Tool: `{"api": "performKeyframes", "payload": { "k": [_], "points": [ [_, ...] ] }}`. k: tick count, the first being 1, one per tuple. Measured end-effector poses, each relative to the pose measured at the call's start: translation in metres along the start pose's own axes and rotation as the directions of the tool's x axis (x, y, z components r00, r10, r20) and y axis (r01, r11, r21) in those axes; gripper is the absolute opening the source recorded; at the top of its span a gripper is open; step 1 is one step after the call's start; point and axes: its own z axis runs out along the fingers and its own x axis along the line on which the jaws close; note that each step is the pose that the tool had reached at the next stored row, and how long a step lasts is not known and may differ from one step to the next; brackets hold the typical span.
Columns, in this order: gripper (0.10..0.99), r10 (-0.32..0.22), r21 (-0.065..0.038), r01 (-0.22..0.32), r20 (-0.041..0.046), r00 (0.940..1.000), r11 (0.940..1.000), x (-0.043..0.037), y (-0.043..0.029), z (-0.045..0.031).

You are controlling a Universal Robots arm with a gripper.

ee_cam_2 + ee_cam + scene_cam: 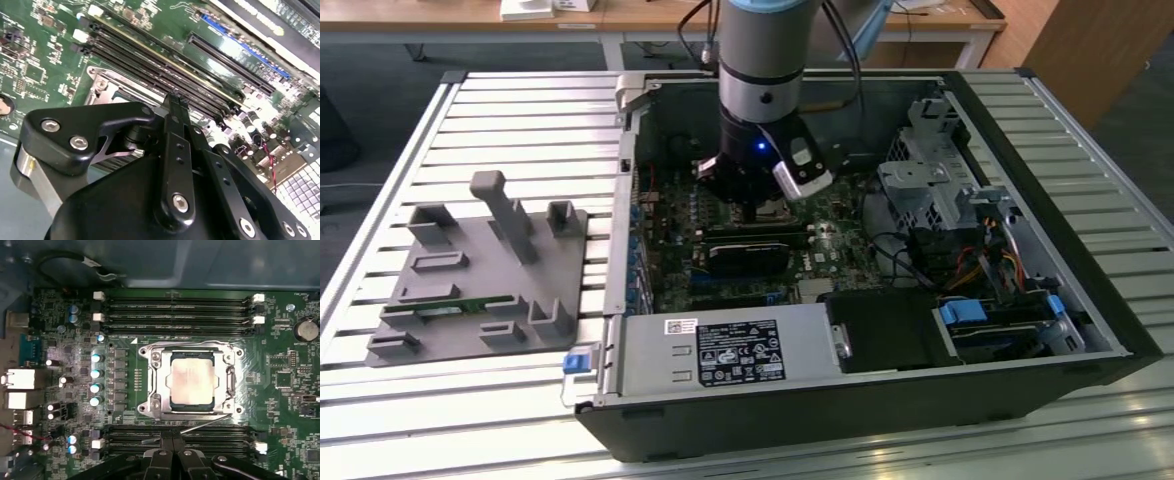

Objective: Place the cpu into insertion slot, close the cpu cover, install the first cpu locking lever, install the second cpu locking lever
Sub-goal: 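Install the second cpu locking lever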

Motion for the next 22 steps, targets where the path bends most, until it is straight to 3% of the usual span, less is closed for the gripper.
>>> {"api": "performKeyframes", "payload": {
  "k": [9, 12, 17, 22],
  "points": [
    [0.106, 0.0, -0.018, 0.0, -0.0002, 1.0, 0.9998, 0.0046, -0.0013, 0.0108],
    [0.106, 0.0, -0.038, 0.0, -0.0003, 1.0, 0.9993, 0.0057, -0.0044, 0.0117],
    [0.106, 0.0, -0.062, 0.0, -0.0004, 1.0, 0.9981, 0.0072, -0.0132, 0.0114],
    [0.106, 0.0, -0.111, 0.0, 0.0007, 1.0, 0.9939, 0.012, -0.0187, 0.0115]
  ]
}}
